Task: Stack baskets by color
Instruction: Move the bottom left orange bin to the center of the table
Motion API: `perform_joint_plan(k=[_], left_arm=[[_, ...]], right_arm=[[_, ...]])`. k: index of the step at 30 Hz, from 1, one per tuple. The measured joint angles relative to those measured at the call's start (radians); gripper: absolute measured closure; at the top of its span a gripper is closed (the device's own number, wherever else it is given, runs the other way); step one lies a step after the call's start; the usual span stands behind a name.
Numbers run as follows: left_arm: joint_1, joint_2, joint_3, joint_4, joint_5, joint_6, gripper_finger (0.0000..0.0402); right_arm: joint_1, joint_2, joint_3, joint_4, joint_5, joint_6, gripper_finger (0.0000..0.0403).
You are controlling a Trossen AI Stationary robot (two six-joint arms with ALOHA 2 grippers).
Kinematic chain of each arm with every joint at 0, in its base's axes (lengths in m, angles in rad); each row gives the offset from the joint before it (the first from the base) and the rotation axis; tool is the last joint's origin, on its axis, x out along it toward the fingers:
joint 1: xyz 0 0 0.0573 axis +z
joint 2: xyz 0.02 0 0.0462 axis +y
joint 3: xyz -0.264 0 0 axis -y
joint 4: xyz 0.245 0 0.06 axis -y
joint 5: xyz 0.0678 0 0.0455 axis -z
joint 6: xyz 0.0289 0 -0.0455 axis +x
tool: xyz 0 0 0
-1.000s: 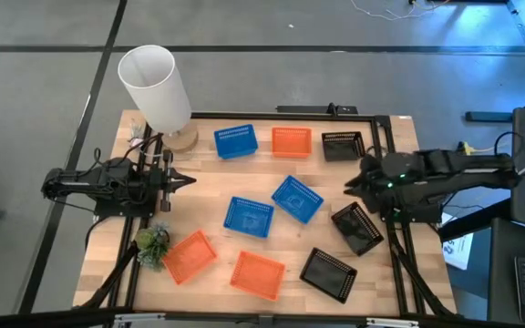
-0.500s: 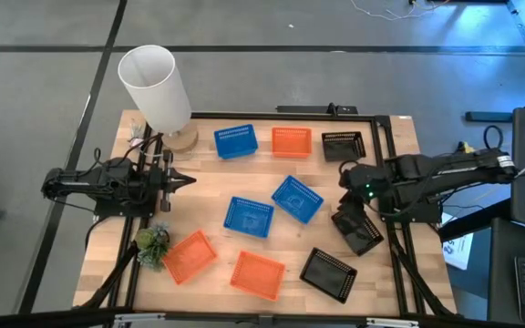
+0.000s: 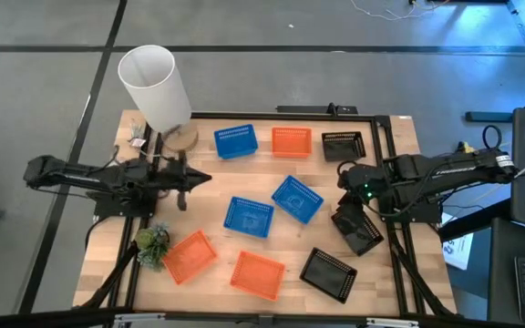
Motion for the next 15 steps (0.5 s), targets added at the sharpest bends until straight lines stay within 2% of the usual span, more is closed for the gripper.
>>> perform_joint_plan(k=[5, 12, 15], left_arm=[[0.0, 0.204, 0.135, -0.028, 0.046, 0.026, 0.0401], [-0.028, 0.469, 0.454, -0.421, 0.028, 0.202, 0.0401], [-0.047, 0.548, 0.571, -0.576, 0.036, 0.224, 0.0401]], right_arm=[[0.0, 0.0, 0.0, 0.001, 0.0, 0.002, 0.0267], [0.0, 0.0, 0.0, 0.003, 0.001, 0.001, 0.0267], [0.0, 0.0, 0.0, 0.002, 0.001, -0.001, 0.0267]])
